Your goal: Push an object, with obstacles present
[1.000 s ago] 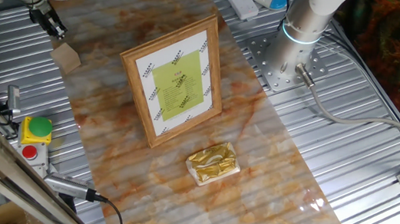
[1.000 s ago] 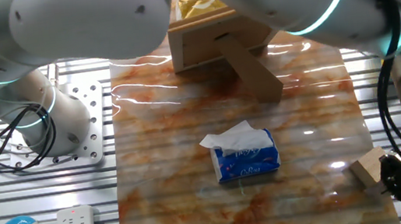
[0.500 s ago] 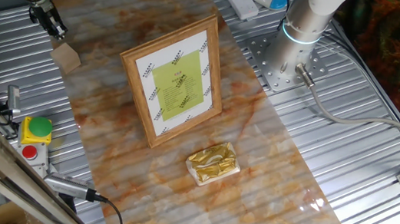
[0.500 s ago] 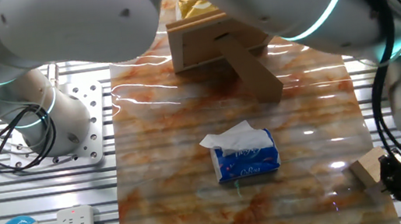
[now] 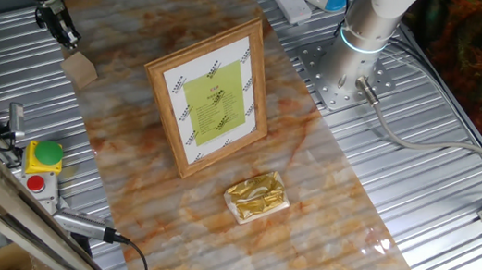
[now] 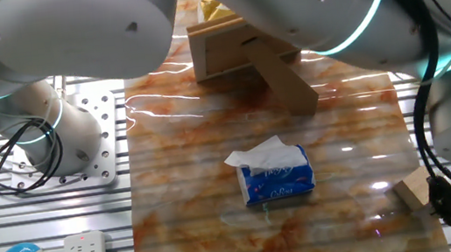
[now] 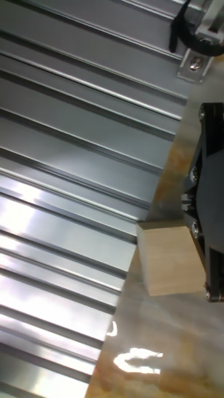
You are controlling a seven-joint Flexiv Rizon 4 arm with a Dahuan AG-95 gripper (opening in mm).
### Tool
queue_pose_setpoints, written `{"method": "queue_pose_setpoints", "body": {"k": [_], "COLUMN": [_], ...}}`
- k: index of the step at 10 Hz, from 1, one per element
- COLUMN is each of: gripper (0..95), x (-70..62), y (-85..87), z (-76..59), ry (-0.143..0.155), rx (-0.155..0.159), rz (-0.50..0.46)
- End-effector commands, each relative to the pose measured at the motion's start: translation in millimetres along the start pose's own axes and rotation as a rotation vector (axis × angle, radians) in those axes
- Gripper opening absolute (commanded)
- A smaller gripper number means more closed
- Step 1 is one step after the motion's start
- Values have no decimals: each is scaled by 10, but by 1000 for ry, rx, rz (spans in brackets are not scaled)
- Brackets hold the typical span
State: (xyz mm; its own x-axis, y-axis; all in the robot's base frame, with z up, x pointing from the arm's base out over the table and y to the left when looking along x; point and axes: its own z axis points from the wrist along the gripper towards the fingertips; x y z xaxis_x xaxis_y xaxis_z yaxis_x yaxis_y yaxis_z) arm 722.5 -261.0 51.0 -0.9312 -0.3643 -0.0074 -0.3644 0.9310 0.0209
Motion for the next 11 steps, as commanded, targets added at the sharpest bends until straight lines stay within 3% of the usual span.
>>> {"method": "queue_pose_setpoints", "body": {"k": [1, 4, 11], "gripper": [0, 0, 0], "x": [-6, -36, -92], "y": [32, 58, 114], "z": [18, 50, 107], "ry": [-9, -32, -49], "rx": [5, 2, -9], "rz": [5, 11, 42]}}
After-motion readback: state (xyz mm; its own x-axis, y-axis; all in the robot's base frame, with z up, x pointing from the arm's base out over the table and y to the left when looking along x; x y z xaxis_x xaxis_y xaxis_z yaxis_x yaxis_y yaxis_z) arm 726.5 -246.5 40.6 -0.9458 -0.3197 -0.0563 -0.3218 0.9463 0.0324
